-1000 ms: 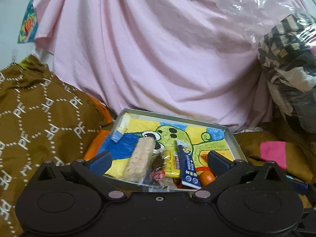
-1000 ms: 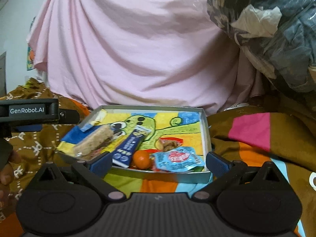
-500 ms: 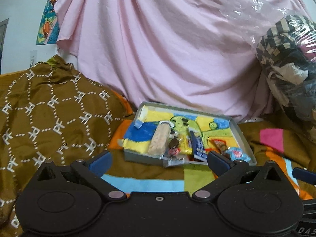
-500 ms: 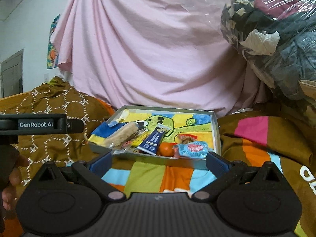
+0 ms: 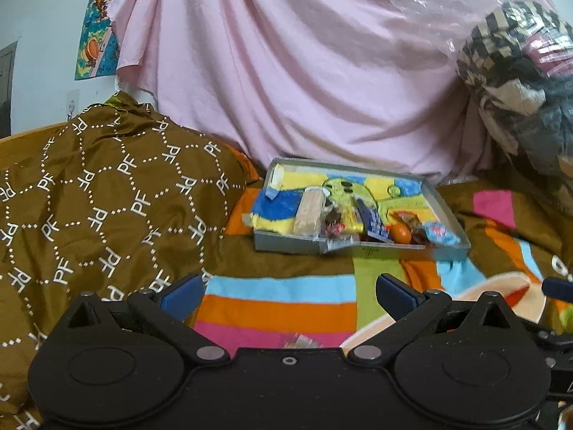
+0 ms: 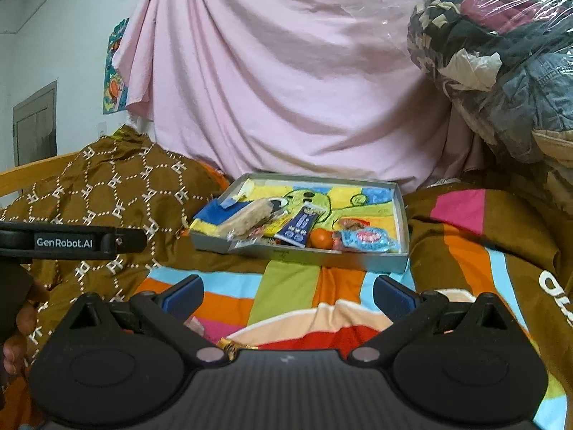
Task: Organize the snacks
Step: 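Withdraw both grippers from the tray back over the remaining snacks, then move the left gripper to the clear-wrapped cookie while the right gripper approaches the gold jerky packet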
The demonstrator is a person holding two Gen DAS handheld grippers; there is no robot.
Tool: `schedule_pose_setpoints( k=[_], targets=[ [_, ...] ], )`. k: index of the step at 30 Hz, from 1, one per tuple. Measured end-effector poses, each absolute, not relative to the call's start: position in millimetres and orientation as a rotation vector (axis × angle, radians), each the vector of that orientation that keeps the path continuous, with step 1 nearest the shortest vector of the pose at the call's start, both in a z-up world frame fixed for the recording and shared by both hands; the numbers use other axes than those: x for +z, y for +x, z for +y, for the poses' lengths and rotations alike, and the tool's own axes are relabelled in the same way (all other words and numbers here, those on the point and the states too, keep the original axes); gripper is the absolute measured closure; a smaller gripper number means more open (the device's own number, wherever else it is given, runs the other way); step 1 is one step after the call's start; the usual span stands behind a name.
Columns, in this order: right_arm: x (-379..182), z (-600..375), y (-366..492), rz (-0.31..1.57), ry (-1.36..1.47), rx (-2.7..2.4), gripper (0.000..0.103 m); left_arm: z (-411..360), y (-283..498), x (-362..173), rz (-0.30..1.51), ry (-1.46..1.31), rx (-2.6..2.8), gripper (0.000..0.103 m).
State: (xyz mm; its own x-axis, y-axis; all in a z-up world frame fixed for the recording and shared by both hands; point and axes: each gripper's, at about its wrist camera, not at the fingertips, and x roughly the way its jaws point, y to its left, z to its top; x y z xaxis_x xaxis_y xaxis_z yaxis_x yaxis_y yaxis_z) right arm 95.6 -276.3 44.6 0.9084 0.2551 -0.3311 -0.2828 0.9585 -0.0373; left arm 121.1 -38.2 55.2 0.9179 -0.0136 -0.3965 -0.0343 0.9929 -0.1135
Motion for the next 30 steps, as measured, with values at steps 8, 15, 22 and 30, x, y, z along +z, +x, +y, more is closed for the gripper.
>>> schedule_pose_setpoints(
  k=[8,15,22,30],
  targets=[
    [23,-273,79,0.396,-0.091,0.299,0.000,-25,106,31,0.469,-0.104,0.024,0.001],
    [2,-268,76,0.481,-0.095,0.322,0.000,-14,100,4,0.529,-0.099,0.012,0.001],
    [-17,-256,82,0.603,-0.130,0.356,0.000,-13,101,-14,0.595,-0.048,-0.017,0.001],
    [-37,-239,92,0.741,-0.179,0.360,0.000,-3,102,-25,0.609,-0.041,-0.040,0.001]
  ],
)
